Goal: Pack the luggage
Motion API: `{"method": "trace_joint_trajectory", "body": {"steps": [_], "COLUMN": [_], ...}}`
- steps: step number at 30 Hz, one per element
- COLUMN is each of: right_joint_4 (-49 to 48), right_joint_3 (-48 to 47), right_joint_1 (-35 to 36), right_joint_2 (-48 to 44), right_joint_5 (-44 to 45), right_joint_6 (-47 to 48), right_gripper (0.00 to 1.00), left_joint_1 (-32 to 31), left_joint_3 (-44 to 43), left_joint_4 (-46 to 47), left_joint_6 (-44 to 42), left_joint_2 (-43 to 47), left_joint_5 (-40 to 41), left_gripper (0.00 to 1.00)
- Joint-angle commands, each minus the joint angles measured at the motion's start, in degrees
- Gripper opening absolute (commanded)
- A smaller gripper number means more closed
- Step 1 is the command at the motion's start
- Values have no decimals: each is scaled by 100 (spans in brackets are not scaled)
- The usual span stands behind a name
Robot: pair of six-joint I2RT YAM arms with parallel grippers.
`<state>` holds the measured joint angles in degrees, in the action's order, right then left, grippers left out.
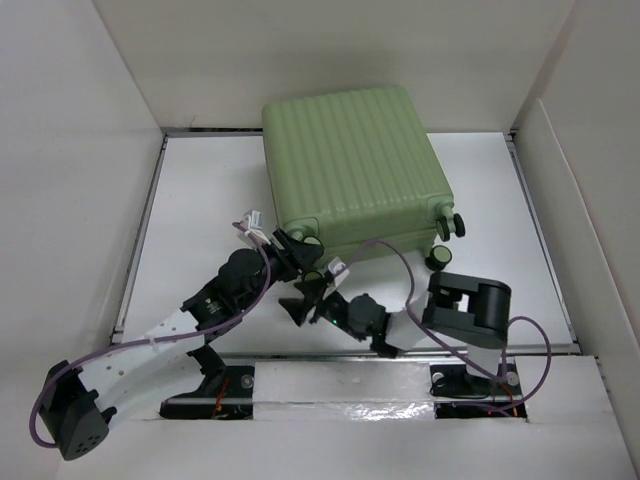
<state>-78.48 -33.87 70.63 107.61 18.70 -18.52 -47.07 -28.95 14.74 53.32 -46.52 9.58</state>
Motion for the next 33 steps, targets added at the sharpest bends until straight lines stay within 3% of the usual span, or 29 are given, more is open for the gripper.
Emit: {"method": "trace_joint_trajectory", "body": {"steps": [1, 2, 5, 10, 13, 15, 19, 21, 22, 23, 25, 26, 29, 33], "right_joint_4": [-1734, -1567, -280, 1613, 3133, 3540, 3769, 3717, 3717, 3726, 3761, 3822, 3989, 4271], "right_joint_3": [915, 1091, 1540, 1436, 813, 391, -172, -426, -497, -576, -778, -866, -1200, -1552], "right_joint_1": [162, 162, 285, 364, 364, 364, 171, 56, 4, 3, -58, -145, -252, -252], "right_joint_2": [-729, -916, -1669, -2963, -3615, -3738, -3424, -3239, -3073, -2993, -2878, -2730, -2483, -2263], "right_joint_5": [-42, -24, 134, 371, 494, 599, 557, 416, 433, 485, 652, 644, 503, 670], "right_joint_6": [393, 419, 533, 893, 1227, 1403, 1545, 1527, 1475, 1457, 1361, 1308, 1220, 1158], "right_gripper": [69, 70, 76, 83, 88, 91, 96, 96, 96, 96, 100, 100, 100, 99], "left_joint_1": [-93, -31, 197, 646, 883, 945, 945, 945, 945, 945, 945, 945, 945, 945], "left_joint_3": [-603, -620, -577, -752, -832, -744, -210, -41, 125, 205, 450, 539, 917, 1303], "left_joint_4": [1384, 1226, 707, 188, -488, -866, -1166, -1376, -1456, -1474, -1851, -1913, -1958, -1678], "left_joint_6": [-462, -532, -551, -735, -963, -1025, -946, -841, -823, -780, -744, -744, -744, -788], "left_joint_2": [864, 916, 1092, 970, 987, 1214, 1926, 2355, 2480, 2594, 2859, 2903, 2868, 2614], "left_joint_5": [-686, -677, -799, -1371, -1284, -786, -98, 226, 289, 351, 395, 343, 71, -9], "left_gripper": [36, 55, 81, 98, 99, 99, 91, 81, 74, 59, 48, 36, 26, 21]}}
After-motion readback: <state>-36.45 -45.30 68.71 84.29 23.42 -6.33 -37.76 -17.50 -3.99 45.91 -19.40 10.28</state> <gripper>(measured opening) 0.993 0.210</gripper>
